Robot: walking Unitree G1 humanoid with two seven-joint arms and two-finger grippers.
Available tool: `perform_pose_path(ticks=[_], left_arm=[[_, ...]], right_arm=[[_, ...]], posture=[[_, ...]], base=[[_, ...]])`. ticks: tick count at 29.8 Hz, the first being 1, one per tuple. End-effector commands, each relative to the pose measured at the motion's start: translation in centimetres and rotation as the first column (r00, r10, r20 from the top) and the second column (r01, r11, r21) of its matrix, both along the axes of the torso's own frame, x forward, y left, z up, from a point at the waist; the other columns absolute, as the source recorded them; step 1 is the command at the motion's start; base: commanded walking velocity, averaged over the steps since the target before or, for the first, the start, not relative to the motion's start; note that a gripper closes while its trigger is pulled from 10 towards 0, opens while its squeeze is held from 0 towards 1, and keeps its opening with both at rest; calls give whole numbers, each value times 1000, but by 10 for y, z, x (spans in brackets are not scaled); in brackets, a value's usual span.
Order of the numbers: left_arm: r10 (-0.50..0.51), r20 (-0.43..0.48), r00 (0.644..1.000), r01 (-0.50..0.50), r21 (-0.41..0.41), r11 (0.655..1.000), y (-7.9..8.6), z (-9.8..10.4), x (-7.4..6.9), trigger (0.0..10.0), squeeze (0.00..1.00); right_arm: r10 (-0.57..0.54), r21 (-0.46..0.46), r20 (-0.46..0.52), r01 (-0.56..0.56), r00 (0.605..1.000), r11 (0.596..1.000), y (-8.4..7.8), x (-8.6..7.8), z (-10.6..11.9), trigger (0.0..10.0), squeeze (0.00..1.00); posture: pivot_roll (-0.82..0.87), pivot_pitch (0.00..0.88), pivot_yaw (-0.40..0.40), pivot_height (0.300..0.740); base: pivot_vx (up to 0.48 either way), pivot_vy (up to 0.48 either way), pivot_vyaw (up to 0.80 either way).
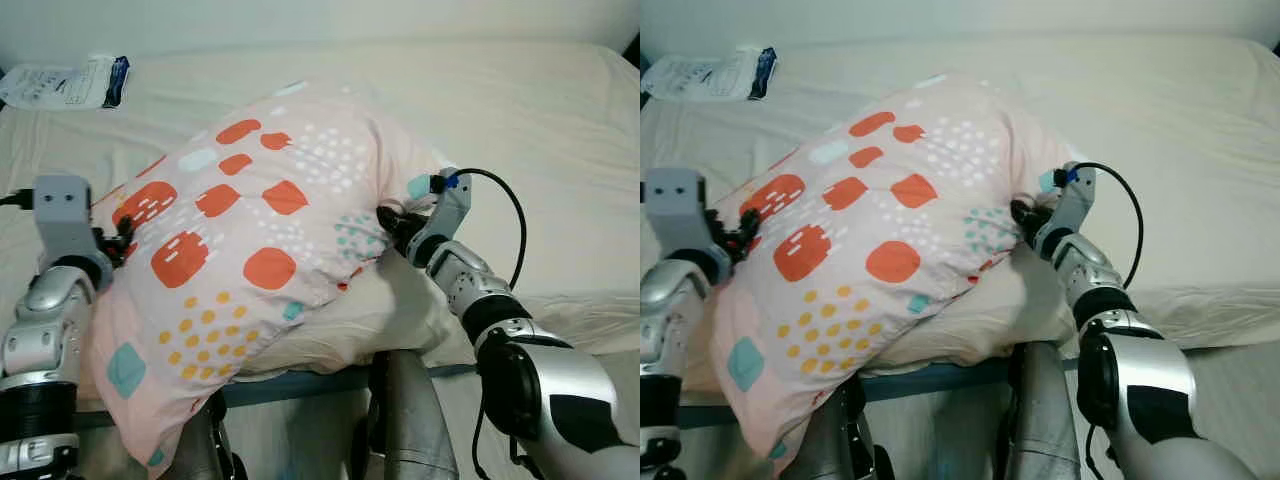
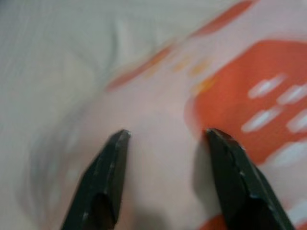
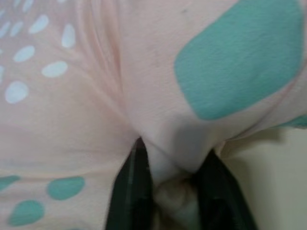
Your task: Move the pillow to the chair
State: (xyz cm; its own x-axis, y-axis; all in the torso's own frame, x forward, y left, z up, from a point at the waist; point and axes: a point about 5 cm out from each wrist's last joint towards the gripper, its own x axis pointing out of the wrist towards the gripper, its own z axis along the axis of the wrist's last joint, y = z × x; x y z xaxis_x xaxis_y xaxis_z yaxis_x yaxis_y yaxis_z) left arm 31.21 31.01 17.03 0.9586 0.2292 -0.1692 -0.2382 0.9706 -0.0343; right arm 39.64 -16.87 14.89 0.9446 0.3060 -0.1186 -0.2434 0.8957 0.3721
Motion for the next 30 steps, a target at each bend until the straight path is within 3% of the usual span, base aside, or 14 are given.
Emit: perform_pose_path(ticks=[1,2,6,10,12,14,15,16,17,18,20,21,28,30], left_arm=[[43,-89,995,-51,-86,995,19,-17,-12,10000,0],[9,-135,991,-40,-227,973,38,-23,-24,10000,0],[9,-135,991,-40,-227,973,38,-23,-24,10000,0],[-21,-144,989,-27,-318,948,49,-24,-32,10000,0],[-173,-122,977,57,-637,768,63,-48,-77,10000,0],[-173,-122,977,57,-637,768,63,-48,-77,10000,0],[-209,-98,973,79,-711,699,63,-54,-91,10000,1000],[-209,-98,973,79,-711,699,63,-54,-91,10000,1000],[-201,-23,979,105,-789,605,61,-58,-102,10000,1000],[-184,20,983,120,-824,554,59,-60,-107,10000,1000],[-184,20,983,120,-824,554,59,-60,-107,10000,1000],[-112,114,987,153,-879,452,59,-58,-112,10000,1000],[-115,119,986,156,-903,401,56,-61,-116,10000,1000],[-157,142,977,186,-929,321,35,-72,-115,10000,1000]], right_arm=[[0,14,-48,0,999,1000,0,-5,-13,0,0],[6,15,-44,-5,999,1000,0,-5,-12,0,0],[6,15,-44,-5,999,1000,0,-5,-12,0,0],[11,15,-40,-11,999,1000,1,-5,-12,0,0],[35,20,-29,-35,999,999,3,-6,-13,0,0],[35,20,-29,-35,999,999,3,-6,-13,0,0],[41,20,-26,-40,999,999,4,-6,-13,0,0],[41,20,-26,-40,999,999,4,-6,-13,0,0],[45,11,-26,-45,999,999,3,-6,-13,0,0],[47,4,-26,-47,999,999,3,-6,-13,0,0],[47,4,-26,-47,999,999,3,-6,-13,0,0],[46,-2,-28,-46,999,999,1,-7,-14,0,0],[47,-1,-28,-47,999,999,1,-7,-14,0,0],[51,1,-28,-51,998,999,2,-7,-14,0,0]], posture=[[92,246,-20,536],[94,245,-15,536],[94,245,-15,536],[94,245,-15,536],[108,246,-15,536],[108,246,-15,536],[108,246,-15,536],[108,246,-15,536],[103,246,-10,536],[103,246,-10,536],[103,246,-10,536],[105,245,-12,536],[105,246,-14,536],[106,244,-13,536]], base=[[0,0,0],[0,0,0],[0,0,0],[0,0,0],[0,0,0],[0,0,0],[0,0,0],[0,0,0],[0,0,0],[0,0,0],[0,0,0],[0,0,0],[0,0,0],[0,0,0]])
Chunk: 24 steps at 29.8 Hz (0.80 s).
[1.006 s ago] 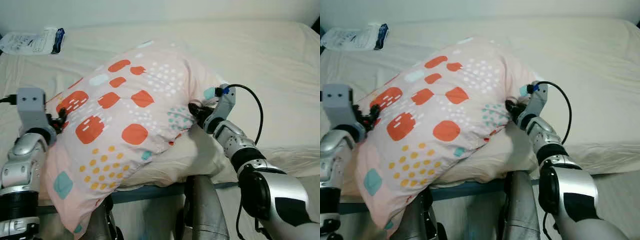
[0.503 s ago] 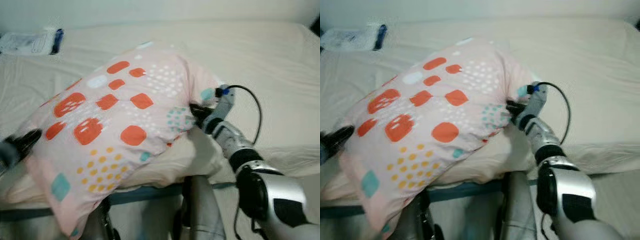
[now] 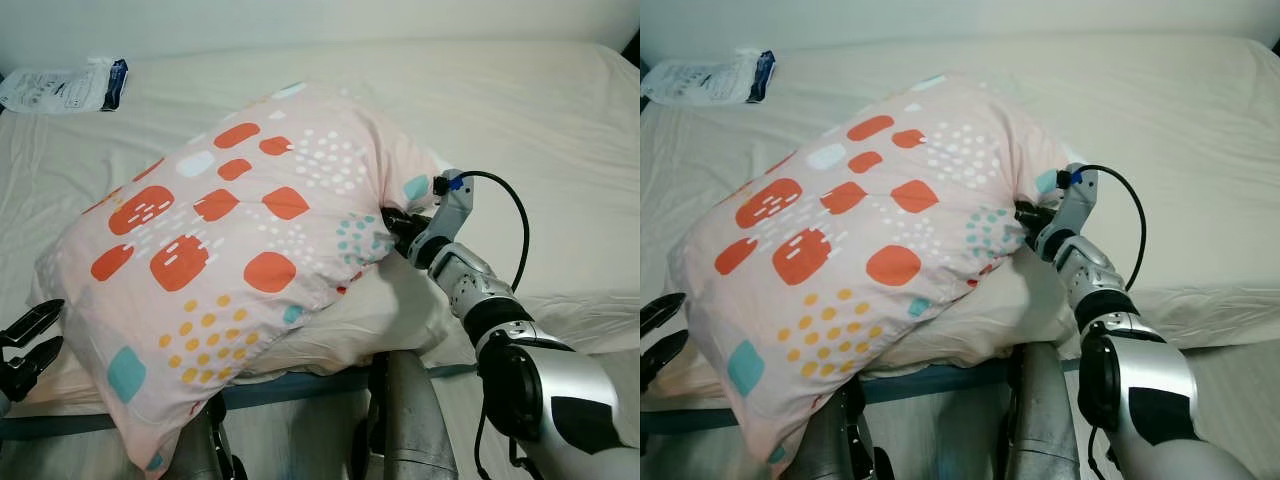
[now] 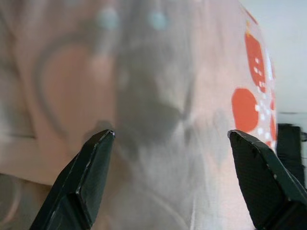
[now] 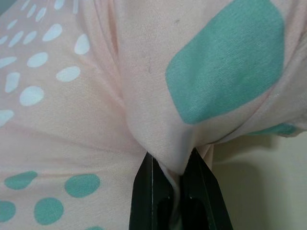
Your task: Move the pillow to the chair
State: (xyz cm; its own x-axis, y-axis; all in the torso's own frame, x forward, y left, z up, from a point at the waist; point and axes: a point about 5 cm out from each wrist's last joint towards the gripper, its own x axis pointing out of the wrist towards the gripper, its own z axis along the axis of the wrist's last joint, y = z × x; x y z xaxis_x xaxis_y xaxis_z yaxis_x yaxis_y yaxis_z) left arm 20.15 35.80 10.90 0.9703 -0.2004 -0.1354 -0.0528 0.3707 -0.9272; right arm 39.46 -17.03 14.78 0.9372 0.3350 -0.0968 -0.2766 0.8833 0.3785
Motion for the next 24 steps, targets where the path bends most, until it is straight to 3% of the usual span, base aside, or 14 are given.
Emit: perform_pose_path(ticks=[1,2,5,8,10,12,13,14,15,18,21,22,23,24], left_arm=[[-28,-12,1000,28,-59,998,-13,-11,-5,10000,1000],[-102,-28,994,100,-47,994,-33,-19,-1,10000,1000],[-102,-28,994,100,-47,994,-33,-19,-1,10000,1000],[-164,-59,985,164,-15,986,-54,-28,4,10000,1000],[-160,-48,986,159,-28,987,-93,-34,37,10000,1000],[-154,-19,988,153,-46,987,-99,-30,46,10000,1000],[-130,37,991,133,-86,987,-105,-20,56,10000,561],[-130,37,991,133,-86,987,-105,-20,56,10000,561],[-98,91,991,110,-138,984,-109,-9,66,10000,0],[-65,160,985,94,-184,978,-117,8,79,10000,0],[-86,205,975,112,-117,987,-128,24,88,10000,0],[-96,205,974,109,-52,993,-133,29,90,1608,0],[-96,205,974,109,-52,993,-133,29,90,1608,0],[-149,179,972,122,153,981,-141,32,91,0,0]], right_arm=[[21,-13,-46,-22,999,1000,4,-5,-13,0,0],[26,-13,-46,-26,999,1000,5,-5,-14,0,0],[26,-13,-46,-26,999,1000,5,-5,-14,0,0],[30,-14,-45,-31,999,999,6,-5,-14,0,0],[47,-7,-38,-47,998,999,10,-4,-12,0,0],[51,-5,-35,-51,998,999,11,-4,-12,0,0],[56,-3,-30,-57,998,998,12,-4,-11,0,0],[56,-3,-30,-57,998,998,12,-4,-11,0,0],[65,-1,-24,-65,998,998,13,-4,-9,0,0],[84,1,-12,-84,996,996,16,-3,-8,0,0],[111,-1,2,-111,994,994,21,-3,-7,0,0],[119,-6,7,-119,993,993,23,-4,-7,0,0],[119,-6,7,-119,993,993,23,-4,-7,0,0],[121,-32,16,-120,993,992,24,-3,-6,0,0]], posture=[[106,244,-13,536],[103,243,-16,536],[103,243,-16,536],[102,243,-18,536],[84,235,-19,536],[84,235,-19,536],[81,231,-20,536],[81,231,-20,536],[79,230,-20,536],[76,222,-23,536],[73,217,-24,536],[71,210,-24,536],[71,210,-24,536],[72,204,-24,536]], base=[[0,0,0],[0,0,0],[0,0,0],[0,0,0],[0,0,0],[0,0,0],[0,0,0],[0,0,0],[0,0,0],[0,0,0],[0,0,0],[0,0,0],[0,0,0],[0,0,0]])
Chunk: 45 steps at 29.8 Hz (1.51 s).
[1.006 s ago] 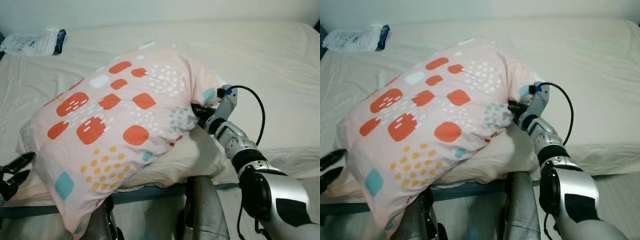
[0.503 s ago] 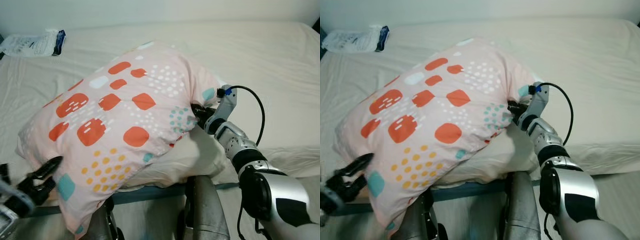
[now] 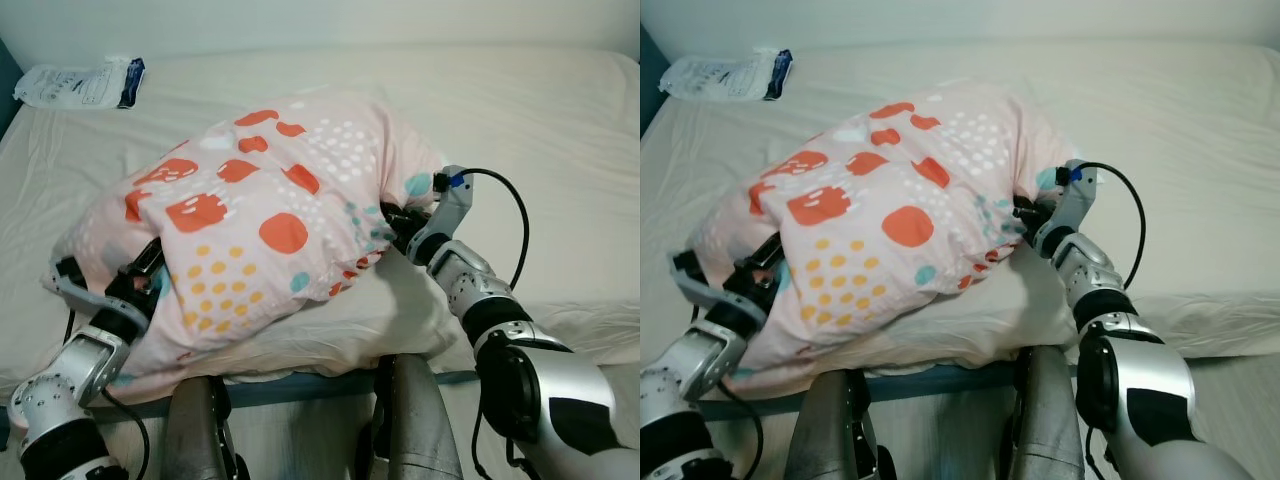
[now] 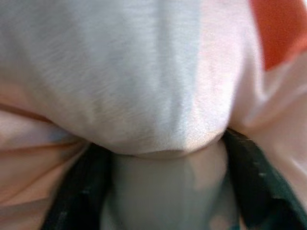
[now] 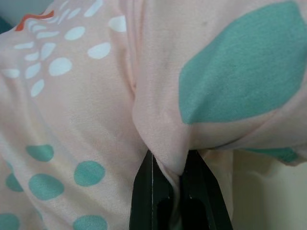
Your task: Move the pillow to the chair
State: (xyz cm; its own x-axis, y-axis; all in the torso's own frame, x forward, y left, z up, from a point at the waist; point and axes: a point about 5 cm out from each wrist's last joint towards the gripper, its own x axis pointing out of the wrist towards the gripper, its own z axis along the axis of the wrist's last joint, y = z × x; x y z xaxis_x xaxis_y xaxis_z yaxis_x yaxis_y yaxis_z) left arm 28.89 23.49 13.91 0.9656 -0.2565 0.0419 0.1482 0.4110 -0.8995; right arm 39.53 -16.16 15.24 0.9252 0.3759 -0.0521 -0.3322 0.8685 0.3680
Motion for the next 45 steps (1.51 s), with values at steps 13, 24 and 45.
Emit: perform_pose_path(ticks=[13,24,45], left_arm=[[-23,-26,999,32,472,881,-22,8,2,0,0],[-101,251,963,-121,735,667,-77,51,15,0,0],[74,405,911,-388,784,485,-86,81,36,10000,0]], right_arm=[[64,-120,81,-54,995,991,21,-1,5,0,0],[86,-247,391,15,916,969,57,-16,52,0,0],[20,-330,517,177,856,927,76,-48,81,10000,0]], posture=[[60,162,-28,536],[38,127,-28,536],[18,77,-5,536]], base=[[0,0,0],[0,0,0],[0,0,0]])
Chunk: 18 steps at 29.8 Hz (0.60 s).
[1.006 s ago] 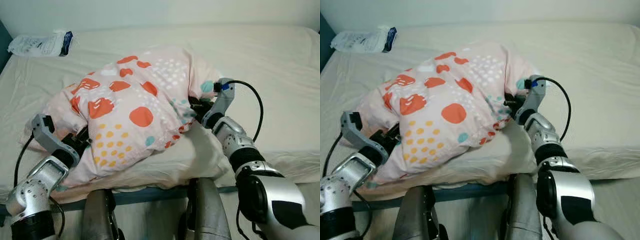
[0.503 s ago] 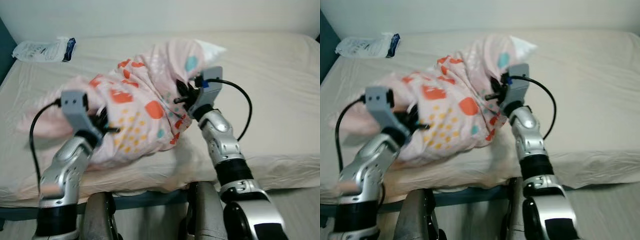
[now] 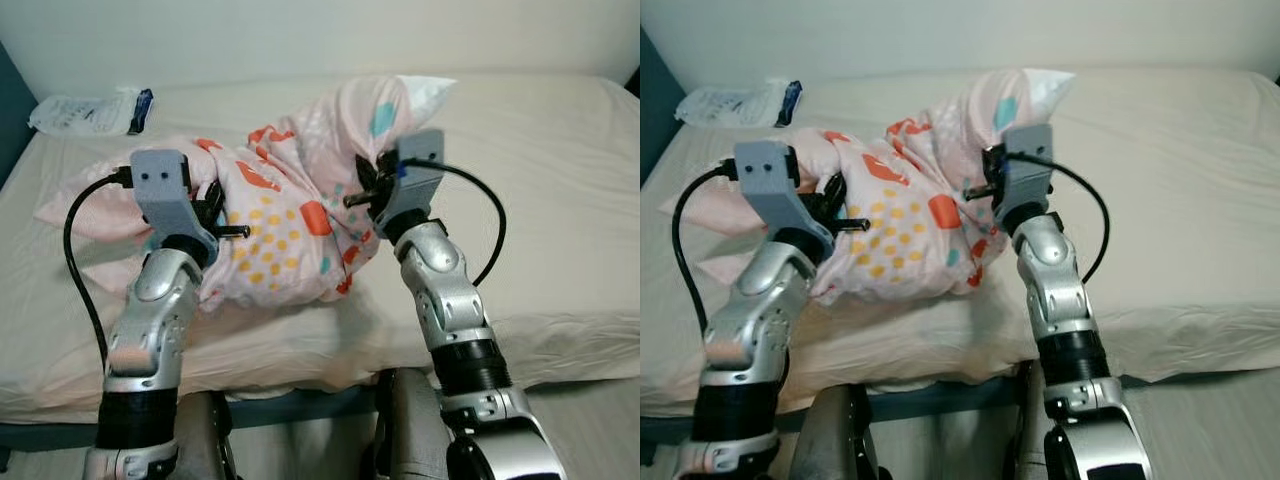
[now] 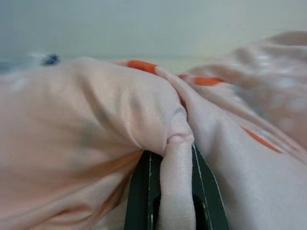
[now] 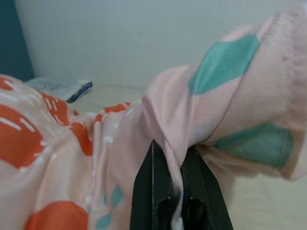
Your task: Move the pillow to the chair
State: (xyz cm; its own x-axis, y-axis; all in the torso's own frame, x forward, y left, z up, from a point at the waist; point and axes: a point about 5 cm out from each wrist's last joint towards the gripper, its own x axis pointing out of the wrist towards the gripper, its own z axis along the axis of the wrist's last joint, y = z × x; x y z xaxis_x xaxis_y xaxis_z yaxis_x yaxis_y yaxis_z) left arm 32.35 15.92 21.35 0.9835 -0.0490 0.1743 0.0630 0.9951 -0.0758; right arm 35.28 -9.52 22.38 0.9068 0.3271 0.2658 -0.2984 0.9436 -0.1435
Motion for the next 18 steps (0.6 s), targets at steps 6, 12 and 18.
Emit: perform_pose_path(ticks=[6,12,18], left_arm=[[-8,58,998,4,73,997,-12,6,2,10000,0],[-25,82,996,19,78,997,-15,3,1,10000,0],[-22,93,995,13,92,996,-18,2,0,10000,0]], right_arm=[[-18,-2,23,18,1000,1000,10,-9,0,10000,0],[-18,11,-24,18,1000,1000,8,-10,-7,10000,0],[-12,5,-46,12,999,1000,6,-15,-11,10000,0]], posture=[[20,73,1,536],[19,73,4,536],[22,77,3,556]], base=[[0,0,0],[0,0,0],[0,0,0]])
